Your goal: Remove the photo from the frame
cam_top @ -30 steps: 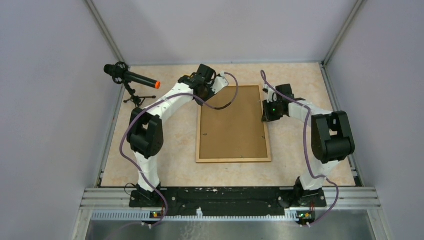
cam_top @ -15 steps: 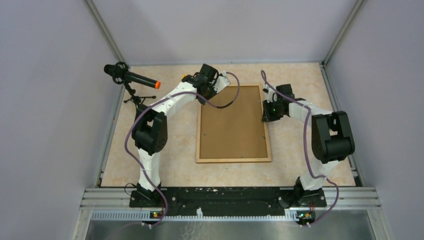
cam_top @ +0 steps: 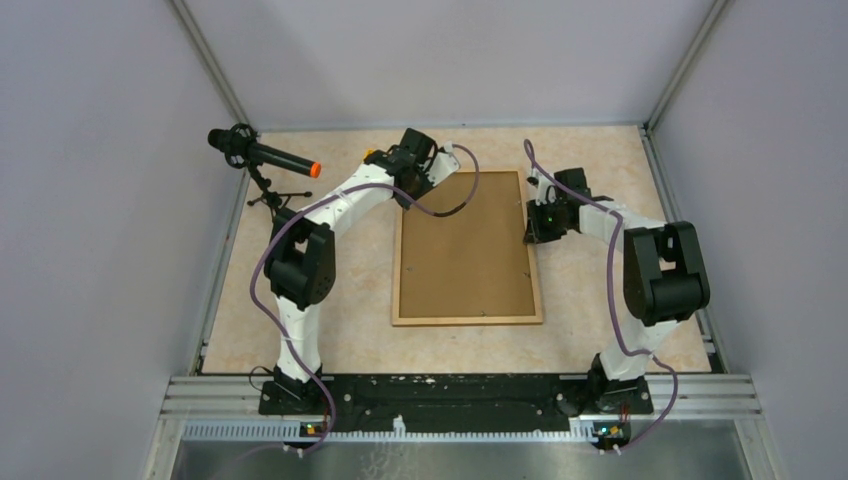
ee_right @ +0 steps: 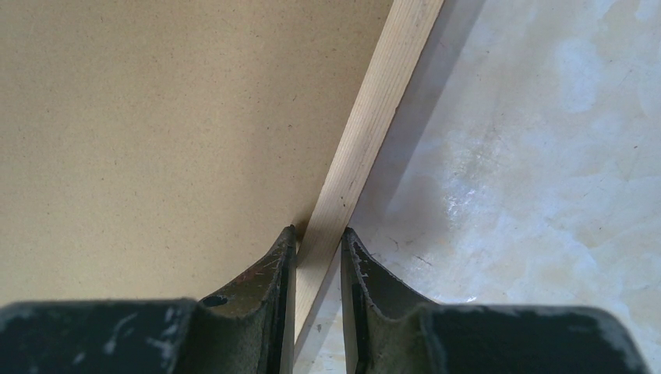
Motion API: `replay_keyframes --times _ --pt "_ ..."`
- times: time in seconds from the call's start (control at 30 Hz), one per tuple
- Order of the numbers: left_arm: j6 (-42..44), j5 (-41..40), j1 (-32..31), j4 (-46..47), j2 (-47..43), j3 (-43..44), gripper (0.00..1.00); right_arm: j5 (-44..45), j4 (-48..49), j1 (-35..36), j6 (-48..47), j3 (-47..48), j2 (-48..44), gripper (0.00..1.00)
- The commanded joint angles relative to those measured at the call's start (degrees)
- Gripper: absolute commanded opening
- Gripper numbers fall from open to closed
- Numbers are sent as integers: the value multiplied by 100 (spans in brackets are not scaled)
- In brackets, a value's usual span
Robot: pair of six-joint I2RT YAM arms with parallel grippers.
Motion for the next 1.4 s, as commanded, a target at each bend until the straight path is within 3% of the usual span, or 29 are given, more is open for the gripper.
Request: replay_keyframes --times 0.0,0.67,1.2,1.37 --pt "42 24 5 -53 82 -41 0 -321 -665 37 -221 -110 259 0" --pt "-234 469 -191 -839 43 188 0 -327 -648 24 -212 -82 273 0" --pt "-468 725 -321 -836 72 81 0 -335 -630 29 -203 -86 282 0" --pt "-576 1171 -335 -895 120 149 0 -314 -615 33 -197 -93 283 0"
